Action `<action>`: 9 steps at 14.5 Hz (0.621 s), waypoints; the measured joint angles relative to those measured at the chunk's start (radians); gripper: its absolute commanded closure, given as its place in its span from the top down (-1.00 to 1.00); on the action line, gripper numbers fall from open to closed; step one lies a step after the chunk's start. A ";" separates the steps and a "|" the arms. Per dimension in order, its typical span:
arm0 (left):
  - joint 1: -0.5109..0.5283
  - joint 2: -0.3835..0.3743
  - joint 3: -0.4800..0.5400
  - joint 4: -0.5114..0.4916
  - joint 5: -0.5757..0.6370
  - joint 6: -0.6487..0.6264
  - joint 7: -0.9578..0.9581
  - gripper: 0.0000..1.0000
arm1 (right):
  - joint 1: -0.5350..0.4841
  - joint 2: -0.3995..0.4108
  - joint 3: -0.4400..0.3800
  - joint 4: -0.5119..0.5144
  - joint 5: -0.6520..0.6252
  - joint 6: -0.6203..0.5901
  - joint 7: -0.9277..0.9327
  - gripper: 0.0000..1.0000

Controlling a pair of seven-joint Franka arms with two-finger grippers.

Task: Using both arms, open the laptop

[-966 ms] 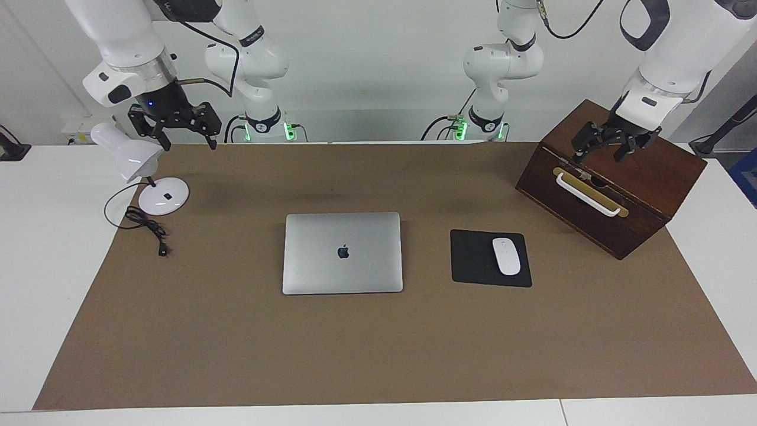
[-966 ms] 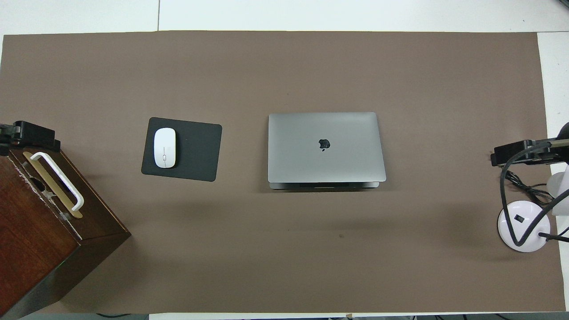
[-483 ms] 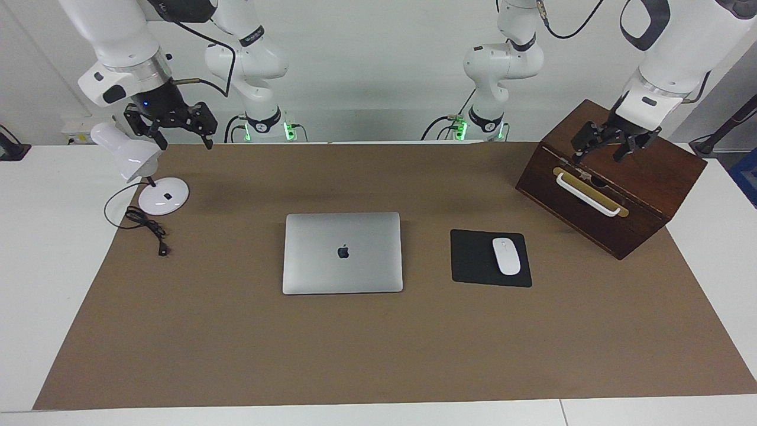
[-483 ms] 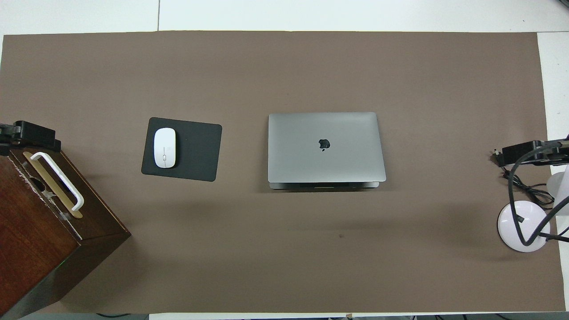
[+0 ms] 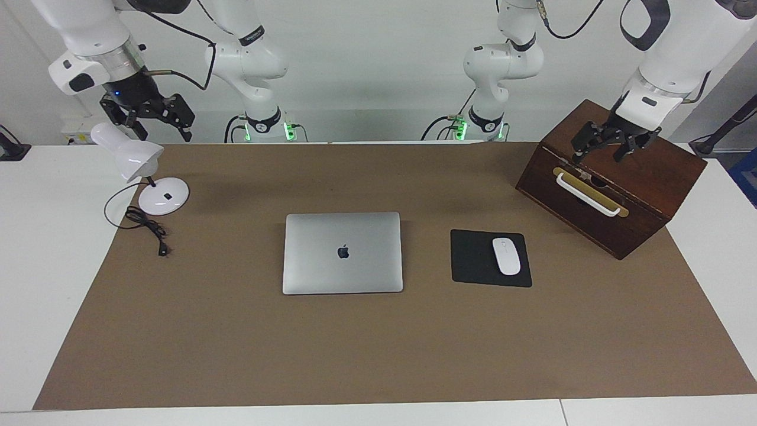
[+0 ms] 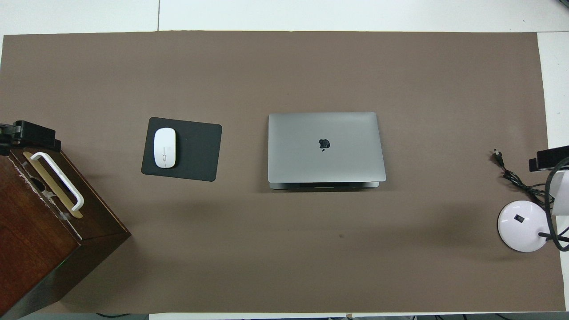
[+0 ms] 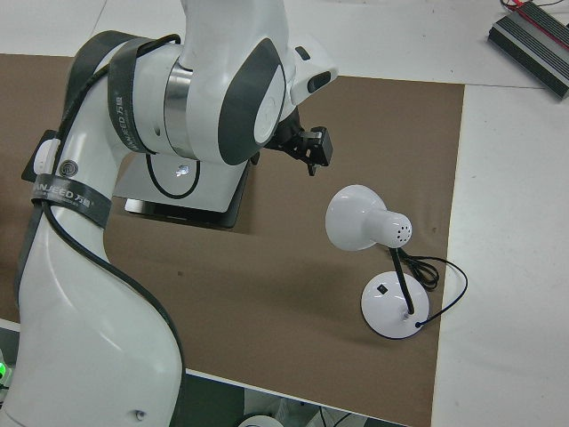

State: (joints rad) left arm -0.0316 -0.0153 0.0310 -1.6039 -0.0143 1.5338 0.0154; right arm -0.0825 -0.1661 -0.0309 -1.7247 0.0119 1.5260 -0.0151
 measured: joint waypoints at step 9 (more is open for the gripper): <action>0.000 0.000 0.000 0.000 0.000 0.000 0.000 1.00 | -0.023 -0.006 -0.001 0.016 0.000 0.002 0.000 1.00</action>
State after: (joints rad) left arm -0.0316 -0.0153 0.0312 -1.6039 -0.0143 1.5338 0.0154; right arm -0.1051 -0.1722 -0.0323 -1.7090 0.0119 1.5278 -0.0151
